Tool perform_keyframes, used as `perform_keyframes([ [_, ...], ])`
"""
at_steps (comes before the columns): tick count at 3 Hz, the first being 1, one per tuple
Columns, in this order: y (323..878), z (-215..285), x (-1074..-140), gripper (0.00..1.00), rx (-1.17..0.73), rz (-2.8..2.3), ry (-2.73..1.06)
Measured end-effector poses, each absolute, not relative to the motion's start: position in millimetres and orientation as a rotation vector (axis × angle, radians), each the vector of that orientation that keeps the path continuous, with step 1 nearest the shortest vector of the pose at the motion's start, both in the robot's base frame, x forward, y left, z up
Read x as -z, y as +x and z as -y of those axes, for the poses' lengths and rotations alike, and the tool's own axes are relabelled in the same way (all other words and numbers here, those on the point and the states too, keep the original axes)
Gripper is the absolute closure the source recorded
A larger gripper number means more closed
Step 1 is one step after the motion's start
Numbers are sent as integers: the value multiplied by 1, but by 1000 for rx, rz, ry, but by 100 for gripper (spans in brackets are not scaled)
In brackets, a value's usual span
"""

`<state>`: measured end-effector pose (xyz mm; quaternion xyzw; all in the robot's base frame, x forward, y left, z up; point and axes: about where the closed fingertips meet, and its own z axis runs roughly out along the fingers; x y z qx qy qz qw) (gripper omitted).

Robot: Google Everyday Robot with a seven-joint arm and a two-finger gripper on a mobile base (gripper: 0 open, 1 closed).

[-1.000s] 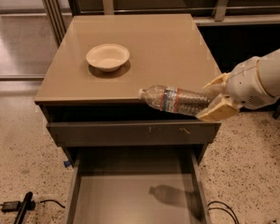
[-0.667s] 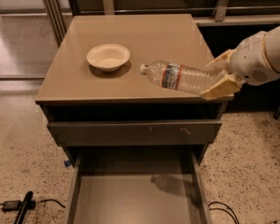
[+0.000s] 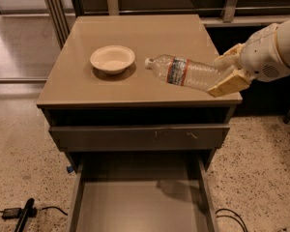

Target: Pick water bottle from middle drawer and place on counter

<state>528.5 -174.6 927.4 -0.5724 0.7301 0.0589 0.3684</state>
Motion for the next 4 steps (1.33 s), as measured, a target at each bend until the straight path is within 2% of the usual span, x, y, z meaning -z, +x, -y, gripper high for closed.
perform_keyframes([
  [1,540,162,-933,100,-142,-1829,-1499],
  [4,637,117,-937,100,-112,-1744,-1578],
])
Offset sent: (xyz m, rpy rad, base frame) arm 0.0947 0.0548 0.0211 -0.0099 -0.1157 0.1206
